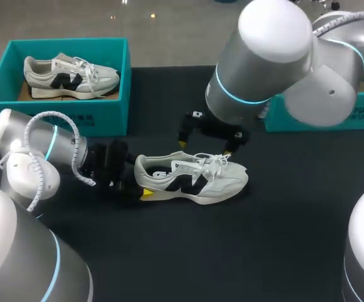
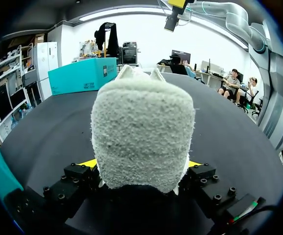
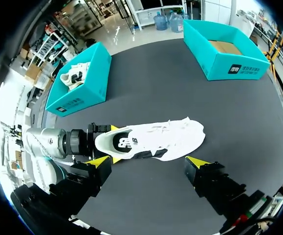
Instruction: Take the shoe out of the shoebox, open the shoe tongue, remove and reinsert the insole, then place the shoe into the shoebox
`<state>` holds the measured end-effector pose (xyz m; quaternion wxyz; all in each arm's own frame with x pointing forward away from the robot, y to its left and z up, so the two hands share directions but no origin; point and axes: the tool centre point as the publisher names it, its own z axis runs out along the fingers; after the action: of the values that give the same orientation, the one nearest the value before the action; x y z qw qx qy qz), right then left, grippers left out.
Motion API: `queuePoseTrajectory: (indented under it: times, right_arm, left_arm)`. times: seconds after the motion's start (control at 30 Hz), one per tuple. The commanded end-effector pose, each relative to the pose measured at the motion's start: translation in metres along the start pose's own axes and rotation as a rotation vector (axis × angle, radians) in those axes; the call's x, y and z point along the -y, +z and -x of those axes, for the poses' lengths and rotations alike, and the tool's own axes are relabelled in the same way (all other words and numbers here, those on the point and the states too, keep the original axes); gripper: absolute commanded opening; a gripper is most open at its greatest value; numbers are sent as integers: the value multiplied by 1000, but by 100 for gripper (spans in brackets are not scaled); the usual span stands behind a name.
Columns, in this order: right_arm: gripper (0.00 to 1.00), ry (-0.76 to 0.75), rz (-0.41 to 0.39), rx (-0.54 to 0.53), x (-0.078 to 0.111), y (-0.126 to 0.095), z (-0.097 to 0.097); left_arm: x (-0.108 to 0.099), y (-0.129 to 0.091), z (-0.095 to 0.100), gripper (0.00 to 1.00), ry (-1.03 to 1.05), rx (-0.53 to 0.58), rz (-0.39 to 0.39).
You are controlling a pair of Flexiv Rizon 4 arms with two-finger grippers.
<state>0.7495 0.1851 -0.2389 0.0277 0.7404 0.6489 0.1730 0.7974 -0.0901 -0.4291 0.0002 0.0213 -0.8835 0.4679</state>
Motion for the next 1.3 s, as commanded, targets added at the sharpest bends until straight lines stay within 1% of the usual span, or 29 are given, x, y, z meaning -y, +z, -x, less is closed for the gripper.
queuePoseTrajectory:
  times: [0.03, 0.13, 0.27, 0.37, 0.4, 0.43, 0.5, 1.1, 1.13, 1.2, 1.27, 1.3]
  right_arm:
    - [100, -18, -4, 93, -2, 19, -35]
    - [100, -29, -8, 105, 1, 27, -43]
    - [100, -29, -17, 130, 5, 41, -50]
    - [100, -48, -2, 171, 10, 53, -50]
    - [100, -63, -2, 200, 12, 58, -50]
    - [100, -68, -5, 217, 13, 62, -49]
    - [100, -54, 19, 259, 15, 68, -44]
    - [100, -54, 19, 259, 15, 68, -44]
    - [100, -47, 36, 314, 13, 75, -42]
    - [100, -42, 30, 311, 11, 83, -38]
    - [100, -42, 41, 365, 10, 89, -34]
    - [100, -33, 43, 365, 10, 92, -32]
  left_arm:
    - [-3, 1, -1, 0, 0, 2, 0]
    - [-3, 1, -1, 0, 0, 2, 0]
    - [-3, 1, -1, 0, 0, 2, 0]
    - [-3, 1, -1, 0, 0, 2, 0]
    - [-3, 1, -1, 0, 0, 2, 0]
    - [-3, 1, -1, 0, 0, 2, 0]
    - [-3, 1, -1, 0, 0, 2, 0]
    - [-3, 1, -1, 0, 0, 2, 0]
    - [-3, 1, -1, 0, 0, 2, 0]
    - [-3, 1, -1, 0, 0, 2, 0]
    - [-3, 1, -1, 0, 0, 2, 0]
    - [-3, 1, -1, 0, 0, 2, 0]
